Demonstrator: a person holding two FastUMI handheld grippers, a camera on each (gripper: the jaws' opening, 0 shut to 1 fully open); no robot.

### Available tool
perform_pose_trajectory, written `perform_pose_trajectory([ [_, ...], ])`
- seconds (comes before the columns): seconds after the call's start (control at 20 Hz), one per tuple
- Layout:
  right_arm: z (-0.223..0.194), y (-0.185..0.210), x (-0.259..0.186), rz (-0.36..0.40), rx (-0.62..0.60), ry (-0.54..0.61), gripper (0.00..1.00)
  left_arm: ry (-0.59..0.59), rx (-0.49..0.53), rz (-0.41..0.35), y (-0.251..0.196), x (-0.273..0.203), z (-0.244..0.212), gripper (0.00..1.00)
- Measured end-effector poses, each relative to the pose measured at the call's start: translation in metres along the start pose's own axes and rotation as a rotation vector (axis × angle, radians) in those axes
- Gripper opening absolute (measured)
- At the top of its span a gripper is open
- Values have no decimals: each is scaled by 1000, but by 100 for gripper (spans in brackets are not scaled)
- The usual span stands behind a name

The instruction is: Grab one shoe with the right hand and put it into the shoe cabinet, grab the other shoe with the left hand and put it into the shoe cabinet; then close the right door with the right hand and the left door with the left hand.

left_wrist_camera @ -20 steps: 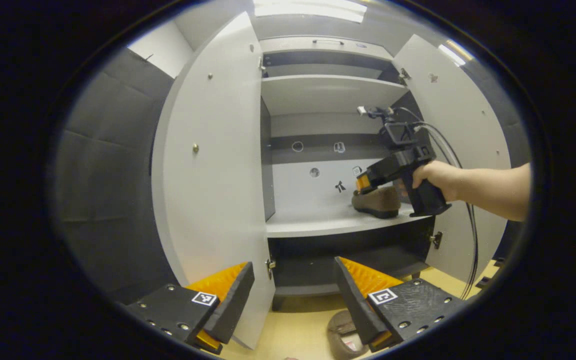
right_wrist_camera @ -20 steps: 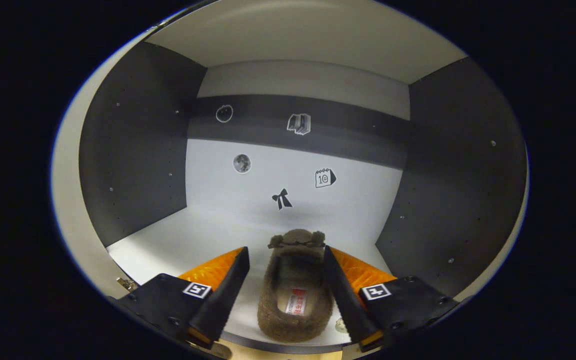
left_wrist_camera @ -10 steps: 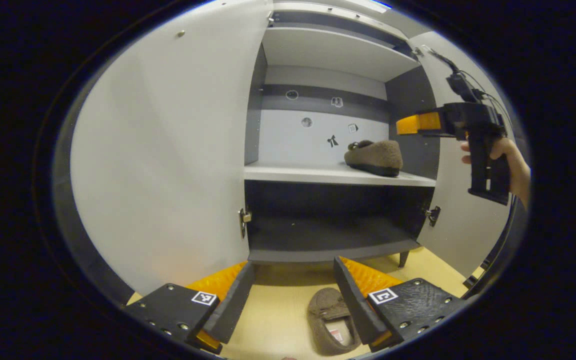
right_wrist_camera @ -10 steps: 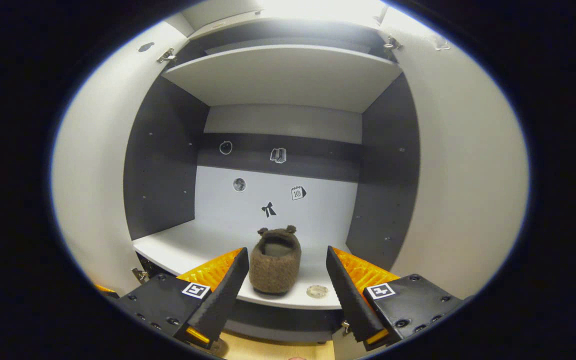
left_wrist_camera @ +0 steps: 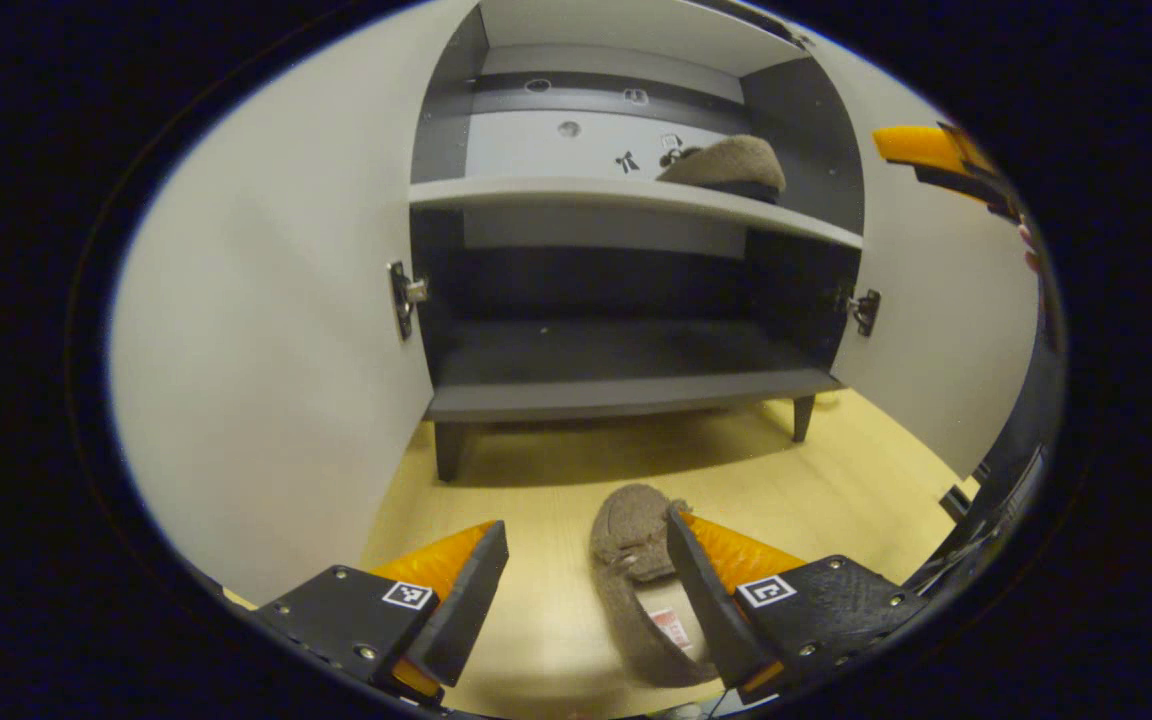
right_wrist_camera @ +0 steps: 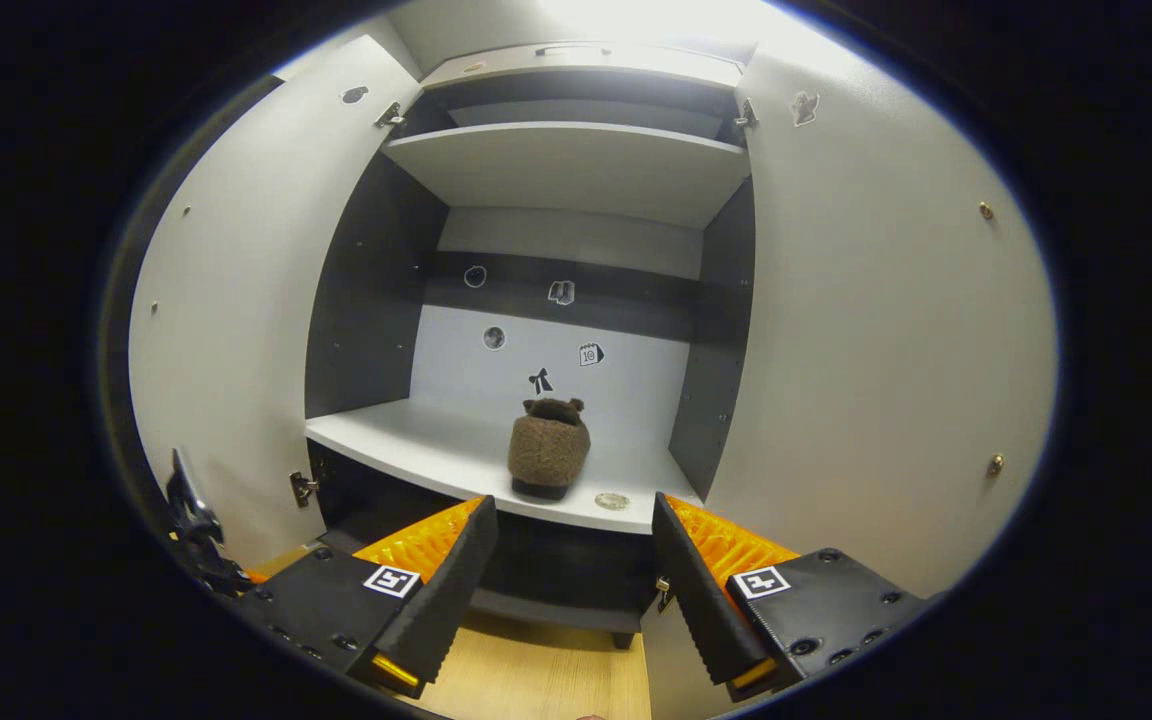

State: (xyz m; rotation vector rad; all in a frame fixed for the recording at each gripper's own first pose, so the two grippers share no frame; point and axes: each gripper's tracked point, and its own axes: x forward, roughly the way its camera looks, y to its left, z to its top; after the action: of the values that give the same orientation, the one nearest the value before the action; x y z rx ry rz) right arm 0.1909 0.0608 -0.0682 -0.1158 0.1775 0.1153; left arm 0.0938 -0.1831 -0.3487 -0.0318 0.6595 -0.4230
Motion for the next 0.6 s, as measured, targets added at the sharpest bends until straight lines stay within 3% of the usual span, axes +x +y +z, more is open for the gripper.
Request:
perform_pose_trajectory([
  [0.15,-6,3,-8,10,37,24,98,93,26,-7,-4,7,-37,94],
  [0.2,-9,4,-11,13,41,34,98,115,31,-5,-4,8,-44,100],
  [0.25,-13,3,-14,12,40,42,97,135,33,-4,-3,11,-52,100],
  [0.3,-16,2,-17,8,37,50,98,149,31,-3,-2,13,-56,94],
  [0.4,-24,5,-25,11,39,72,97,169,22,-4,-3,11,-59,94],
  [0.45,-28,4,-30,8,40,81,98,170,16,-7,-3,14,-61,100],
  [0.6,-40,4,-47,-1,53,113,98,194,12,-5,-2,28,-67,94],
])
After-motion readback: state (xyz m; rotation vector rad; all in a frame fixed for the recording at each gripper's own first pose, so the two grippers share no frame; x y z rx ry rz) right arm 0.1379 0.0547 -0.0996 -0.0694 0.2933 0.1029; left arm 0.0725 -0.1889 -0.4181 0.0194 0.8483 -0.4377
